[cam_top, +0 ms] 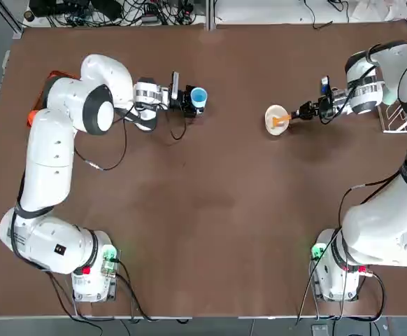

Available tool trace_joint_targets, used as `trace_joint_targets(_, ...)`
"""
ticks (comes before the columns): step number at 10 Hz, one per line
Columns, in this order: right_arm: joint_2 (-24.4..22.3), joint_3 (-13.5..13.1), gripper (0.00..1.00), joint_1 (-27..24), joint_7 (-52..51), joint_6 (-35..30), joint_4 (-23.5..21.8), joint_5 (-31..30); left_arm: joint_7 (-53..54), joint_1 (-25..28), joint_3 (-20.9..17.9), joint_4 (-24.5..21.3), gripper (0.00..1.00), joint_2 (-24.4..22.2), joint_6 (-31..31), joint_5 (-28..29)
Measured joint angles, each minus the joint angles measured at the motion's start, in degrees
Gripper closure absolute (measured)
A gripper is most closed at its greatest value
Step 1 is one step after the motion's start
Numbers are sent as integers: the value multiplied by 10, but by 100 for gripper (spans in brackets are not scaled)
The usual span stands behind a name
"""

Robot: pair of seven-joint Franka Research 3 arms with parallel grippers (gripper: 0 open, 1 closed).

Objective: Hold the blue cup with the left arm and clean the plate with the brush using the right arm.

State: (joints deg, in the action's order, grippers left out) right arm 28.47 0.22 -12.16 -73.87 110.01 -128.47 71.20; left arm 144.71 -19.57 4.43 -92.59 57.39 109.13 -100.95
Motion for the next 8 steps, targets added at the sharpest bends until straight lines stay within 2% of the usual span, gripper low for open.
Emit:
trace_joint_targets(1, 0, 0, 95, 1, 0, 2, 0, 1, 0, 0, 0, 0, 33, 0, 0, 0)
trace_joint_targets(8, -2, 0, 95, 6, 4, 3, 0, 6, 0, 0, 0, 0, 33, 0, 0, 0)
